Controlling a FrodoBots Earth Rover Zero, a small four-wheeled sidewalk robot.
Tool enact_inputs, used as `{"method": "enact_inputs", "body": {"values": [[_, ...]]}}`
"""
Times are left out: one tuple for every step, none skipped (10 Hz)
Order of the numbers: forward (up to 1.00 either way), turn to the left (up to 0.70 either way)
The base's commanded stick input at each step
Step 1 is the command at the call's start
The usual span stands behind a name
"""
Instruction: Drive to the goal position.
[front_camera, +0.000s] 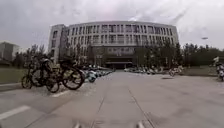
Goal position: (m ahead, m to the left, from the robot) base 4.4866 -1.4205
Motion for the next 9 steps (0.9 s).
{"method": "enact_inputs", "body": {"values": [[0.45, 0.0], [0.45, 0.0], [0.45, 0.0], [0.45, 0.0], [0.45, 0.0], [0.45, 0.0], [0.45, 0.0], [0.45, 0.0], [0.45, 0.0]]}}
